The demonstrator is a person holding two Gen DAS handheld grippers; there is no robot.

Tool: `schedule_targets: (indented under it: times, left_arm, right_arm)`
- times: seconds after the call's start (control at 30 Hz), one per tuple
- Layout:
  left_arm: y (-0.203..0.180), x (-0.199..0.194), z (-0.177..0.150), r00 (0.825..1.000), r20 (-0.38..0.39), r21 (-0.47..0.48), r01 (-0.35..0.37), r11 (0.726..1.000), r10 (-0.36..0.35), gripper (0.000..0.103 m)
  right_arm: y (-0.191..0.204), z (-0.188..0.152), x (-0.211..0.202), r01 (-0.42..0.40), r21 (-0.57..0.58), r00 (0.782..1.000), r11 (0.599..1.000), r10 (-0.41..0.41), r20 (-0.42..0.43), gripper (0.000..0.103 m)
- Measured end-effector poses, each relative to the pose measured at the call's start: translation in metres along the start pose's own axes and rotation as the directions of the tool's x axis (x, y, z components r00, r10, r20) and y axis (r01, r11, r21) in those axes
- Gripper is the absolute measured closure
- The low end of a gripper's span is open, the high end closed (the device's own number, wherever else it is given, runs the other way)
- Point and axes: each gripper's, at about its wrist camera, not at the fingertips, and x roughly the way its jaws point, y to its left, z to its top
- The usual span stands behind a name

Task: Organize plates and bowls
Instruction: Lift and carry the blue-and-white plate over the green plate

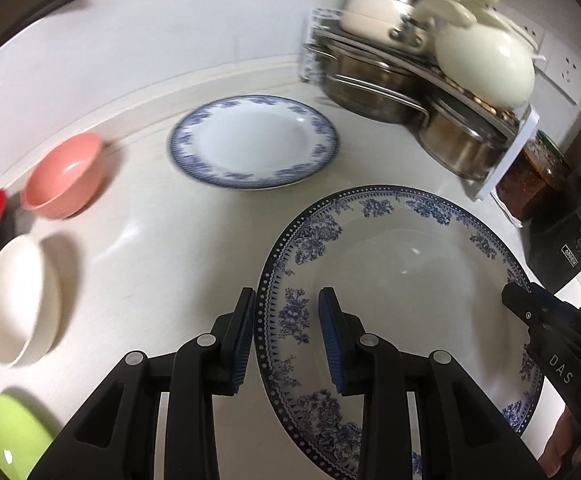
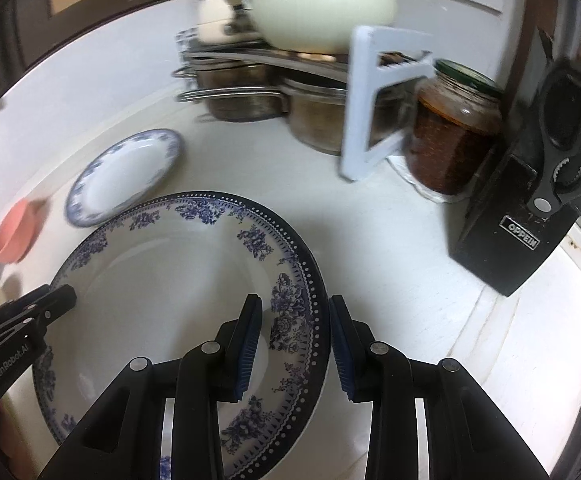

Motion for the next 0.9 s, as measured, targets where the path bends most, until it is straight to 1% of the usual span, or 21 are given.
schedule_targets:
  times: [0.1, 0.17, 0.2, 0.23, 0.5, 0.73, 0.83, 0.9]
  left_arm:
    - [0.017, -0.017, -0.009, 1.0, 0.017, -0.03, -0.022, 0.999, 0.023, 0.071]
    - [0.028, -0.029, -0.016, 0.999, 0.027, -0.054, -0.039, 0.998, 0.04, 0.071]
    - [0.033, -0.034, -0.02, 0.998, 0.031, -0.064, -0.046, 0.997, 0.048, 0.071]
    - [0.038, -0.039, -0.023, 0.998, 0.035, -0.074, -0.053, 0.996, 0.055, 0.071]
    - [0.084, -0.079, -0.056, 0.99, 0.058, -0.169, -0.118, 0.979, 0.129, 0.071]
    - [0.124, -0.114, -0.082, 0.978, 0.075, -0.246, -0.171, 0.954, 0.195, 0.071]
    - [0.14, -0.13, -0.093, 0.971, 0.084, -0.279, -0.194, 0.941, 0.225, 0.071]
    - [0.151, -0.139, -0.101, 0.966, 0.086, -0.301, -0.209, 0.93, 0.245, 0.071]
  right_arm:
    - [0.011, -0.003, -0.008, -0.02, -0.022, 1.0, 1.0, 0.02, 0.005, 0.068]
    - [0.027, -0.007, -0.018, -0.045, -0.058, 0.999, 0.997, 0.046, 0.015, 0.068]
    - [0.027, -0.007, -0.018, -0.045, -0.058, 0.999, 0.997, 0.046, 0.015, 0.068]
    - [0.039, -0.01, -0.025, -0.066, -0.083, 0.997, 0.994, 0.068, 0.02, 0.068]
    - [0.08, -0.023, -0.045, -0.13, -0.168, 0.99, 0.977, 0.136, 0.025, 0.068]
    - [0.131, -0.041, -0.067, -0.204, -0.253, 0.976, 0.946, 0.216, 0.019, 0.068]
    - [0.141, -0.043, -0.072, -0.221, -0.272, 0.972, 0.937, 0.235, 0.019, 0.068]
    - [0.159, -0.049, -0.08, -0.248, -0.302, 0.964, 0.92, 0.265, 0.017, 0.068]
